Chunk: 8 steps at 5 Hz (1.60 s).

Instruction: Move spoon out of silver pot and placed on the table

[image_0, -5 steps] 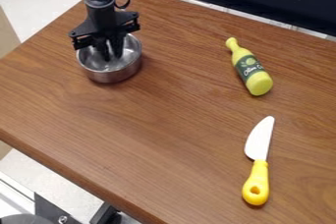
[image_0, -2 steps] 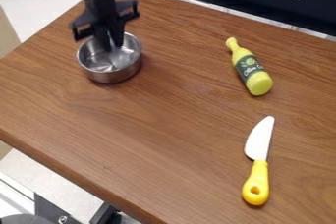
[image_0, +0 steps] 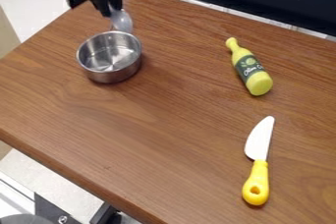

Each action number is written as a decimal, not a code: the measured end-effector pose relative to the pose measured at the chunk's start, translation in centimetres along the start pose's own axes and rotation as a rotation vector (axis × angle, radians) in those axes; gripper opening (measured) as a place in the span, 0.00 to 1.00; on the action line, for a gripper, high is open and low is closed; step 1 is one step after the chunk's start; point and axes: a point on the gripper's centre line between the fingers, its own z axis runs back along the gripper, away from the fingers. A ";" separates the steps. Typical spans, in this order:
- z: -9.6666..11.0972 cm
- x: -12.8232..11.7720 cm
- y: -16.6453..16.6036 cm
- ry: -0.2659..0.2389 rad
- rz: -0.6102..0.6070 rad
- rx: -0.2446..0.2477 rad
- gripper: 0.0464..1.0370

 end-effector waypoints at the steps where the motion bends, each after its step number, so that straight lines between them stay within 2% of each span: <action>1: 0.6 -2.1 0.5 0.118 -0.111 0.048 0.10; 2: 1.5 -4.3 0.9 0.146 -0.205 0.036 0.10; 3: 1.5 -6.9 1.7 0.201 -0.350 0.058 0.10; 5: 0.3 -11.2 2.6 0.244 -0.701 0.101 0.10; 6: -0.9 -13.6 3.4 0.250 -0.804 0.118 0.10; 7: -1.9 -14.6 3.8 0.202 -0.993 0.142 0.10; 8: -2.6 -14.6 3.8 0.184 -1.125 0.158 0.10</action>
